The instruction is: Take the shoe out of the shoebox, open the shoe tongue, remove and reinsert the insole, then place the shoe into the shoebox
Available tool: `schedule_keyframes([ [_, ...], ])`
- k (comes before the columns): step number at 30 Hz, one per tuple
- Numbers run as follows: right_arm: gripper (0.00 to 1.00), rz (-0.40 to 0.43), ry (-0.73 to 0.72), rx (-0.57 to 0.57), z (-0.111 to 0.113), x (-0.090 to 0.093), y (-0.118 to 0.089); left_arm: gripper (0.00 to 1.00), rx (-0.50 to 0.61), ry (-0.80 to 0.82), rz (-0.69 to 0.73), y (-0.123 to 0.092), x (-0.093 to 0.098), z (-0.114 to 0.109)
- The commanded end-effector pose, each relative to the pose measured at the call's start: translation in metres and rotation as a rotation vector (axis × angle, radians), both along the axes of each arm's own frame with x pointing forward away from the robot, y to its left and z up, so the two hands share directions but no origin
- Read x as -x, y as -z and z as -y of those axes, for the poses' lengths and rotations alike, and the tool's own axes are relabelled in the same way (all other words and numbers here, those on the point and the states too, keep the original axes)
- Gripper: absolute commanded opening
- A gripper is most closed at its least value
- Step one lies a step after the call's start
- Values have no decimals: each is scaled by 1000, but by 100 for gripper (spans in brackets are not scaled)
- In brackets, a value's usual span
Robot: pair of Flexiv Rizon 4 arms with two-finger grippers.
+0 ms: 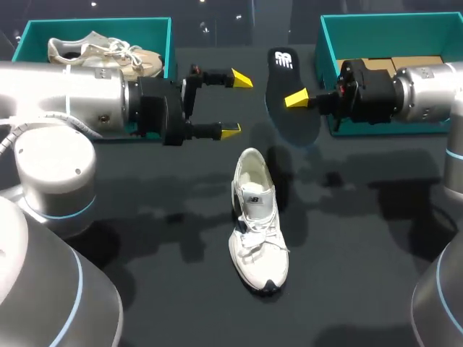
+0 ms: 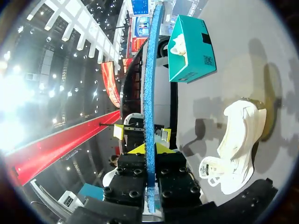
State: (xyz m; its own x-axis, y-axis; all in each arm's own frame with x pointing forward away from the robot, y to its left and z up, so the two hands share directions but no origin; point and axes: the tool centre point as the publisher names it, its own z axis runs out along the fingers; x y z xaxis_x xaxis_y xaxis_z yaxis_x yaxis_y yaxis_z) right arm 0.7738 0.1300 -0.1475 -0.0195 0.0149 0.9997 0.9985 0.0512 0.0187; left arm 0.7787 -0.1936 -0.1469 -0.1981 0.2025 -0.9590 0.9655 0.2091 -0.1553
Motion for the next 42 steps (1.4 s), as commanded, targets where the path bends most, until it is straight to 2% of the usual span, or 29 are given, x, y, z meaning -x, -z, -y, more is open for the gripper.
schedule_keyframes([
  [1,0,34,13,28,-10,-3,-3,100,-177,-100,-279,-7,6,-14],
  [4,0,102,4,12,-14,-8,1,100,-230,-88,-608,-1,5,-27],
  [5,0,129,7,8,-14,-8,2,100,-248,-109,-664,1,6,-30],
  [7,0,153,18,-1,-12,-10,9,100,-248,-109,-664,1,6,-30],
  [18,0,153,18,-1,-12,-10,9,100,-248,-109,-664,1,6,-30],
  [22,0,191,11,37,-20,-6,20,100,-301,-119,-844,10,2,-17],
  [27,0,231,6,29,-29,-9,36,100,-369,-249,-1033,30,6,-22],
  [42,0,406,-16,27,-36,-13,55,100,-508,-515,-1288,83,41,-43],
])
